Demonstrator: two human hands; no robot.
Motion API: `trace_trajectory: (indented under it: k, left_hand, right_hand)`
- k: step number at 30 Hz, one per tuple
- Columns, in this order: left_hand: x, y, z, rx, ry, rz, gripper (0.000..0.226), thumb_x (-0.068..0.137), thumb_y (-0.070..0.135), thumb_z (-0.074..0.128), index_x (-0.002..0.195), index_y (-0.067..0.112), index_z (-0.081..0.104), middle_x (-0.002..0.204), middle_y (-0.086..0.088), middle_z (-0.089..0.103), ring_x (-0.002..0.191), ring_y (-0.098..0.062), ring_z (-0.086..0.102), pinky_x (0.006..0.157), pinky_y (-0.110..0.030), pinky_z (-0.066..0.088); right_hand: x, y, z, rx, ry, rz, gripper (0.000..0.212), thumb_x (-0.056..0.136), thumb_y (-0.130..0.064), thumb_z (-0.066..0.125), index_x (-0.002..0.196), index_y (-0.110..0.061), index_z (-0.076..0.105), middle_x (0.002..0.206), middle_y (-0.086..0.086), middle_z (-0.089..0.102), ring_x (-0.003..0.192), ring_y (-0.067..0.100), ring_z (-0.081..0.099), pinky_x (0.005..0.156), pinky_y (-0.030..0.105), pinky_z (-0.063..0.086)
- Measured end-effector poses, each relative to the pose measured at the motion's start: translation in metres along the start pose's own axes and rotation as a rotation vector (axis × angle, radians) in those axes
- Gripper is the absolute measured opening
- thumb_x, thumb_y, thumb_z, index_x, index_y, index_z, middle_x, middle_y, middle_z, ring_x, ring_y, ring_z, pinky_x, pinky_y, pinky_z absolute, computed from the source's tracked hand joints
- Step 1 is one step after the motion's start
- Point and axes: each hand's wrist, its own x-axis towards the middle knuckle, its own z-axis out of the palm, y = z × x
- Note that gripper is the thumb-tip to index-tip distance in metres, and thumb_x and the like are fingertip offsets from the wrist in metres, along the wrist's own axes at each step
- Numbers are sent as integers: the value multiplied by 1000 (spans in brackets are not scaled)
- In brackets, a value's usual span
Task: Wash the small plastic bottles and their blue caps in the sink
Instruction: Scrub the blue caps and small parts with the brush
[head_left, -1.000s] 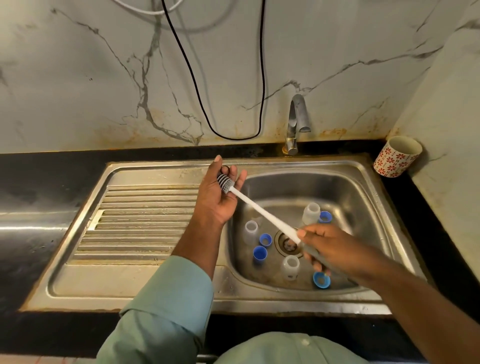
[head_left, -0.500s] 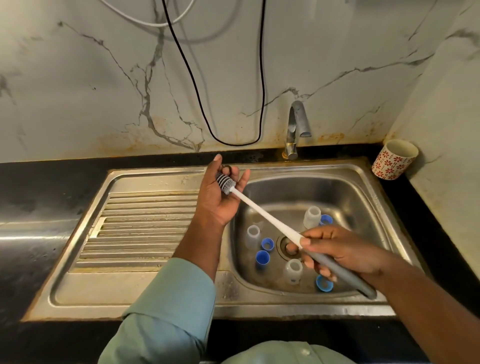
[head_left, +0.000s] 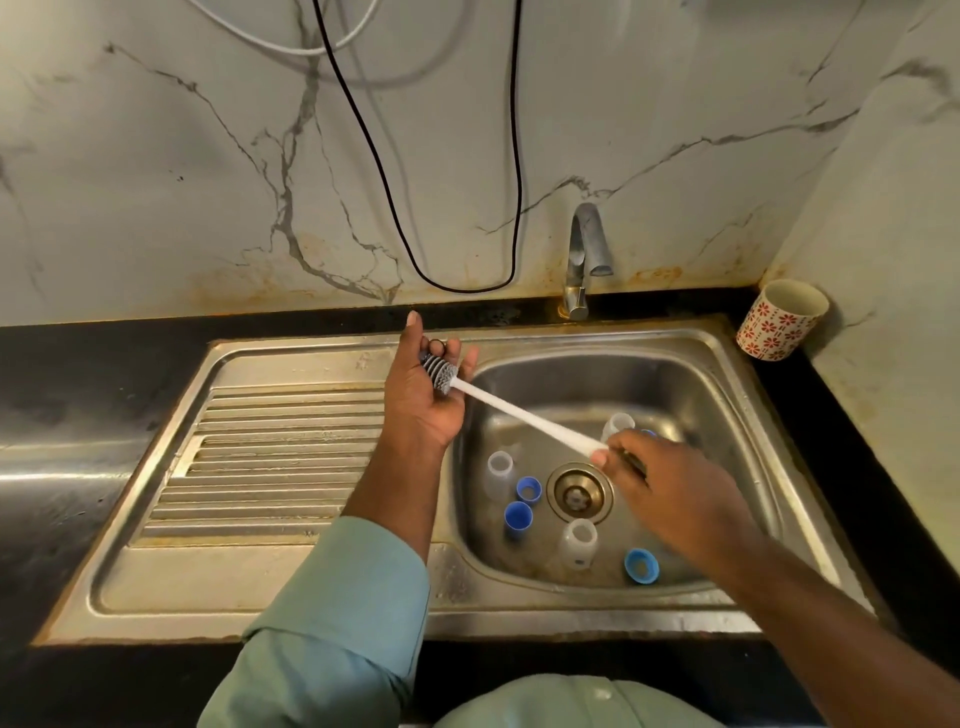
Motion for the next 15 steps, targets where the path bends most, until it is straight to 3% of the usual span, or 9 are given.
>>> trace_trajectory:
  k: [1,2,4,5,6,8,11,12,15]
  left_hand:
    - [0,-1,1,-3,8,-7,22,90,26,69,73,16,58,58,2,53,54,-11,59,91,-44,56]
    - [0,-2,2,-12,-6,-14,22,91,24,68,73,16,58,57,2,53,53,-11,58,86,-42,57]
    - [-1,-2,4,-18,-56,-23,22,91,22,67,72,16,58,56,2,53,54,-11,57,80,-41,59]
    - [-2,-1,6,-9,-75,-25,21,90,23,67,73,16,58,56,2,53,54,-11,58,80,-41,59]
    - [-1,1,8,2,-79,-22,20,90,23,67,74,16,58,57,2,53,55,-11,59,80,-41,59]
    - [2,4,12,6,-26,8,18,91,23,68,78,16,59,60,1,54,56,-11,60,81,-41,59]
    - [6,3,11,-6,38,26,17,90,22,70,79,15,59,60,1,55,56,-12,61,88,-42,58]
    - [6,3,10,-5,22,14,18,90,22,70,77,14,59,59,1,55,55,-11,61,86,-42,58]
    - [8,4,10,-5,-69,-25,23,89,23,68,70,16,57,55,3,55,53,-11,61,82,-41,60]
  right_hand:
    - [1,-3,0,-65,31,7,37,99,-56,33,90,-28,56,66,-6,60,55,6,55,53,25,43]
    - [3,-1,0,111,-75,60,44,100,-56,31,85,-24,57,63,-6,57,51,7,52,50,24,40]
    - [4,-4,-6,714,-498,310,52,100,-53,37,80,-13,63,56,-1,49,43,9,40,43,22,31]
    - [3,-4,-9,838,-585,342,52,100,-51,40,81,-9,64,55,2,48,42,11,38,42,23,30]
    - [4,-2,-9,852,-551,309,50,98,-51,44,84,-7,65,57,4,52,42,12,41,42,23,33]
    - [5,1,-6,675,-275,171,38,92,-51,56,94,-13,63,67,2,64,48,10,54,46,22,42]
    - [4,2,-1,-1,58,-48,24,91,-56,55,99,-33,51,76,-9,60,61,3,56,53,20,42]
    - [3,4,1,68,-11,-46,23,94,-53,52,97,-30,53,73,-9,57,57,3,53,51,20,41]
    - [1,3,-9,887,-624,152,37,97,-40,52,102,-6,65,62,5,50,42,8,39,40,20,34]
